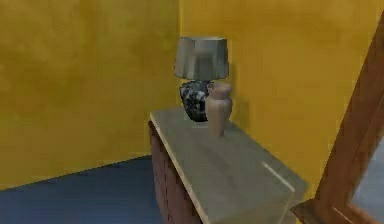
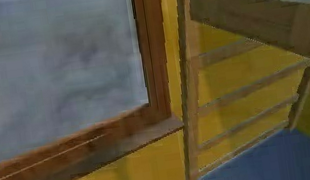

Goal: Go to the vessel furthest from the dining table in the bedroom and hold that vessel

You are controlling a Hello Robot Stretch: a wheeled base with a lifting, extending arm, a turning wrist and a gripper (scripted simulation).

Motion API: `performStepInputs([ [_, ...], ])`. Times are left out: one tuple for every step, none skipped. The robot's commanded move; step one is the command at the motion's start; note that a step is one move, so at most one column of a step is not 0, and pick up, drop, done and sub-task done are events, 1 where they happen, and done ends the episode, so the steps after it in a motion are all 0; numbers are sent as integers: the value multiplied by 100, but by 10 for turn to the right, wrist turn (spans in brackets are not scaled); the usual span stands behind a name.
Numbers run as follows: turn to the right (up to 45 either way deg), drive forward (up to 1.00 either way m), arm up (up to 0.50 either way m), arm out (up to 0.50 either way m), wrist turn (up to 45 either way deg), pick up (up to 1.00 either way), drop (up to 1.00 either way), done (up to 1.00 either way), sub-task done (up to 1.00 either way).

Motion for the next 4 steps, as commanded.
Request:
performStepInputs([
  [390,0,0,0,0,0,0,0,0],
  [0,30,0,0,0,0,0,0,0],
  [-450,0,0,0,0,0,0,0,0],
  [-450,0,0,0,0,0,0,0,0],
])
